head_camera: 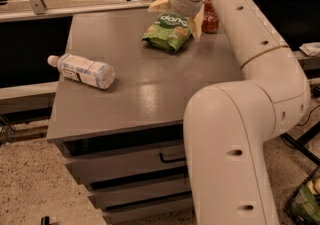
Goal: Move green rice chip bag near blue plastic bottle
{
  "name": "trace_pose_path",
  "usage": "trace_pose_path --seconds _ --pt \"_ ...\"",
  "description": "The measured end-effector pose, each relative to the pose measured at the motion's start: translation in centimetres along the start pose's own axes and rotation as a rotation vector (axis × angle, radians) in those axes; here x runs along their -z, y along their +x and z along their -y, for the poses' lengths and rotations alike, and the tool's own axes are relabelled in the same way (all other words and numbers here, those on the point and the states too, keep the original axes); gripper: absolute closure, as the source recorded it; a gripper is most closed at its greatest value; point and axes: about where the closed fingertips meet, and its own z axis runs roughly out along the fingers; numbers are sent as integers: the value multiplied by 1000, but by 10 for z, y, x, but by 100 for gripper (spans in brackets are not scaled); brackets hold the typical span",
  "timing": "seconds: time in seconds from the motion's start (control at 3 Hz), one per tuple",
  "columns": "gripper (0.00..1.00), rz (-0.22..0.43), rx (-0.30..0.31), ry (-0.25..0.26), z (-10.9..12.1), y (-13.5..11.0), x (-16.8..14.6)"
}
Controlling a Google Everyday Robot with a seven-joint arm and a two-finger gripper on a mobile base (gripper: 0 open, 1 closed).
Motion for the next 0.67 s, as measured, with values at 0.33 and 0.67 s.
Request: trace_pose_path --seconds 0.33,0.67 --pt "0 13 22 -13 5 -3 -12" --pt "10 28 27 -29 4 -6 -24"
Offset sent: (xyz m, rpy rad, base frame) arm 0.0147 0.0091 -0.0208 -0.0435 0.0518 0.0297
